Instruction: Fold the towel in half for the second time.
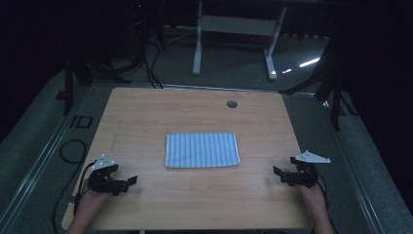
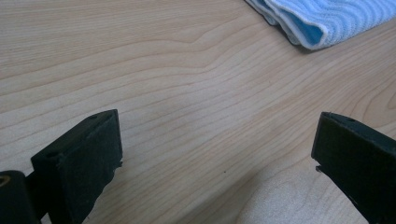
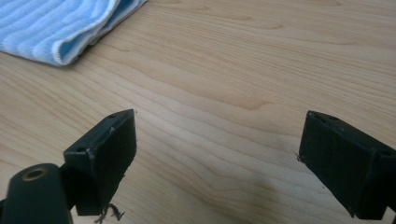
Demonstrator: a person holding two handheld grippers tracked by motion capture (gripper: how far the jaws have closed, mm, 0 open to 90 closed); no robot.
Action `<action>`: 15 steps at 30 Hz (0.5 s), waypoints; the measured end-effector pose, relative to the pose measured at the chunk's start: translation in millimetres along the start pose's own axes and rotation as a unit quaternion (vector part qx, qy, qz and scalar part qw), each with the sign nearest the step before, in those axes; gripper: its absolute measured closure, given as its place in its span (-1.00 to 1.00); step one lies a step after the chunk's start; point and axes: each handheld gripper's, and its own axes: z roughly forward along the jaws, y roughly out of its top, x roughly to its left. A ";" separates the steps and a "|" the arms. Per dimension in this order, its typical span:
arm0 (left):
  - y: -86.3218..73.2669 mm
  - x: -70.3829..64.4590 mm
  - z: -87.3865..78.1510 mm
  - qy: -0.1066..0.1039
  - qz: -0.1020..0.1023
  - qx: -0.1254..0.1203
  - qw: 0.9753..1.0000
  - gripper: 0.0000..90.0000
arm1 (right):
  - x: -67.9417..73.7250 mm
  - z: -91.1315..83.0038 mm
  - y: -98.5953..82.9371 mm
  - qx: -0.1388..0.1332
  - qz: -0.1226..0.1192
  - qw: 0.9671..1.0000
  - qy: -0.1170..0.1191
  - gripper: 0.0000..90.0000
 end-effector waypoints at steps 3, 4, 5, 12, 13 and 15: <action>-0.8 0.1 -0.1 -0.002 -0.003 -0.002 1.000 -0.96 | 0.3 1.0 -0.8 0.002 -0.005 1.000 0.000 -0.76; -0.8 0.1 -0.7 -0.002 -0.002 -0.001 1.000 -0.96 | 0.5 1.2 -0.9 0.002 -0.006 1.000 0.000 -0.76; -0.8 0.1 -0.7 -0.002 -0.002 -0.001 1.000 -0.96 | 0.5 1.2 -0.9 0.002 -0.006 1.000 0.000 -0.76; -3.8 1.5 -0.6 -0.005 -0.006 -0.002 1.000 -0.96 | 0.5 2.6 -1.1 0.005 -0.011 1.000 -0.003 -0.76; -3.8 1.5 -0.6 -0.005 -0.006 -0.002 1.000 -0.96 | 0.5 2.6 -1.1 0.005 -0.011 1.000 -0.003 -0.76; -4.4 0.3 0.8 -0.006 -0.002 0.004 1.000 -0.96 | -0.2 2.5 -1.6 0.005 -0.009 1.000 -0.002 -0.75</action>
